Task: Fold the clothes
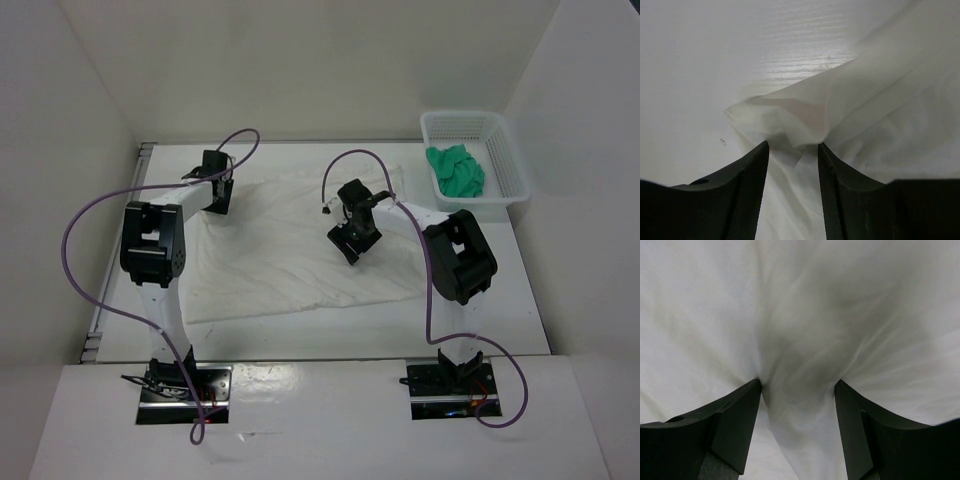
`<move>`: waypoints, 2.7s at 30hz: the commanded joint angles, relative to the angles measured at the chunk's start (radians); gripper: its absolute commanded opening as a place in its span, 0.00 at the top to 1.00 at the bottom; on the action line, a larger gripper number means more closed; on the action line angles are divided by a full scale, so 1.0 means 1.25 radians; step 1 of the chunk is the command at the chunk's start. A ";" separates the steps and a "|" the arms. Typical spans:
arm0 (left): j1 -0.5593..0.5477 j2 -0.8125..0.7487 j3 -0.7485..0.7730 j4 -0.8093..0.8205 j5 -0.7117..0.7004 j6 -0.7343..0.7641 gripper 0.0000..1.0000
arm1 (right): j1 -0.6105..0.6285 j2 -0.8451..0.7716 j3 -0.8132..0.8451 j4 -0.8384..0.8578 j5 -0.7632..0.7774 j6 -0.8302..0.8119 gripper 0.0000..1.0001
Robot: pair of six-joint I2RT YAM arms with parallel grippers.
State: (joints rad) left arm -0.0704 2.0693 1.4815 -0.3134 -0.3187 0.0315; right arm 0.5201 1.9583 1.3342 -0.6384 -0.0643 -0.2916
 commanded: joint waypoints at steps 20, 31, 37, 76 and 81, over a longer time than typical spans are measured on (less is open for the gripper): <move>0.019 0.051 0.134 -0.008 -0.036 0.047 0.84 | 0.011 0.007 -0.034 -0.088 -0.003 -0.017 0.36; 0.071 0.121 0.254 -0.035 -0.019 0.055 0.84 | 0.011 0.014 -0.034 -0.096 -0.010 -0.017 0.37; 0.100 0.157 0.311 -0.051 0.008 0.055 0.84 | 0.011 0.014 -0.034 -0.096 -0.010 -0.017 0.37; 0.109 -0.274 0.170 -0.462 0.206 0.118 0.07 | -0.101 -0.522 -0.175 -0.051 0.056 0.021 0.08; 0.109 -0.432 -0.060 -0.496 0.192 0.181 0.00 | -0.145 -0.543 -0.194 -0.083 0.111 0.023 0.08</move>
State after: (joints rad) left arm 0.0338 1.5734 1.5002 -0.9409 -0.0063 0.1894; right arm 0.3767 1.3090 1.0966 -0.7063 0.0170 -0.2695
